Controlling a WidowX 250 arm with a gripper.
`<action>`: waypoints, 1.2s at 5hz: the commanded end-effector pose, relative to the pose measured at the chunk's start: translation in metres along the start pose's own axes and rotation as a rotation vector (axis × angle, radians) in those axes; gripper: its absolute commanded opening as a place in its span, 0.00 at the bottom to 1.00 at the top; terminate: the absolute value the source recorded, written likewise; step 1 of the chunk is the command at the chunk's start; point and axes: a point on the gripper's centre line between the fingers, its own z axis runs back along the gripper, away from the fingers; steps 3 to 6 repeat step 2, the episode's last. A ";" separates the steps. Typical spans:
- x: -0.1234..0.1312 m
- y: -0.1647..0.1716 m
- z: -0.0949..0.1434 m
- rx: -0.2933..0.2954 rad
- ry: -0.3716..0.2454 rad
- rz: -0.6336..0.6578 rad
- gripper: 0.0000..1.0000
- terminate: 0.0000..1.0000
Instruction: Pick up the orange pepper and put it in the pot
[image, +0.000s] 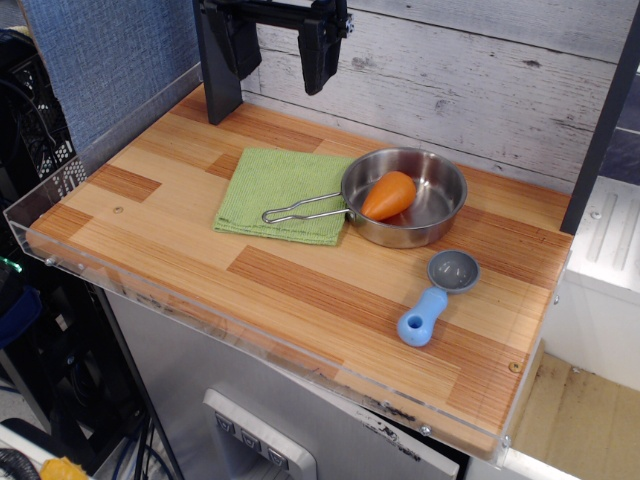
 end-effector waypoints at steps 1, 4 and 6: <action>-0.013 0.009 0.012 0.000 -0.045 -0.049 1.00 0.00; -0.013 0.009 0.012 0.000 -0.045 -0.049 1.00 1.00; -0.013 0.009 0.012 0.000 -0.045 -0.049 1.00 1.00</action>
